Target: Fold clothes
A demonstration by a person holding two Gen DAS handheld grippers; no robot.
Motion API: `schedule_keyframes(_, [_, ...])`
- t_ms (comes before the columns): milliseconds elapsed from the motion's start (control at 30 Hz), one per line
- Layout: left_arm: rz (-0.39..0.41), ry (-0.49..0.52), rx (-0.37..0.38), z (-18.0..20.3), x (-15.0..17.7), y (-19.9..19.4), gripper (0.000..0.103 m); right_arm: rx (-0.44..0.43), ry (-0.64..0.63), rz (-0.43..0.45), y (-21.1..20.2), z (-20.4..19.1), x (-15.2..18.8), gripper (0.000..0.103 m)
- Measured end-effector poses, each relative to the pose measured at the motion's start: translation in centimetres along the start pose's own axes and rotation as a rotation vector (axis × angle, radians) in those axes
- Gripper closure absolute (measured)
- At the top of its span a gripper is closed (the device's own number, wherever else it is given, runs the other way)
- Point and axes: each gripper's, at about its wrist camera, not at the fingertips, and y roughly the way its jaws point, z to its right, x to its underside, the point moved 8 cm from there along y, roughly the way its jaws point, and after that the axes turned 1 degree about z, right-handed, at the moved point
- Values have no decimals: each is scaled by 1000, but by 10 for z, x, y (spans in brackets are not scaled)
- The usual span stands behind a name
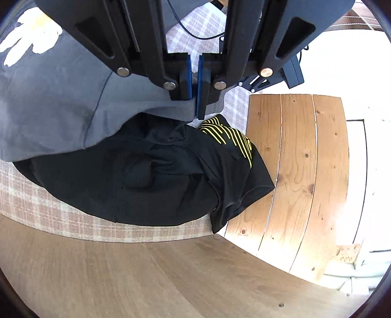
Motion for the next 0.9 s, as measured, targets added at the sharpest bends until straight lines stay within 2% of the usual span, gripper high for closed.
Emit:
schedule_keyframes(33, [7,-7,8,1,-4,-1,66,-12,10,-4,0,4,0,100])
schedule_keyframes(167, [12,-13,-50,-14,-23,4,66,-27,20,-18,6,8,2,100])
schedule_keyframes(233, [10,-18,-39,-17,-28,5,64,-28,1,-31,8,6,4,100])
schedule_keyframes(367, [-3,26,-100,-22,-34,4,59,-30,-45,-43,6,-3,6,100])
schedule_keyframes(533, [10,85,-96,-18,-45,-2,55,-56,-98,-51,2,-12,11,100])
schedule_keyframes(667, [-5,103,-65,-3,-57,13,56,-45,-142,-64,-3,-16,17,100])
schedule_keyframes(733, [6,96,-49,0,-60,14,63,-24,-163,-69,-7,-15,19,100])
schedule_keyframes(767, [15,89,-34,1,-61,13,85,-11,-172,-72,-9,-15,19,100])
schedule_keyframes(800, [16,93,-29,3,-60,13,92,6,-182,-71,-11,-14,20,100])
schedule_keyframes(900, [15,116,-28,12,-58,12,94,50,-205,-65,-14,-11,20,100])
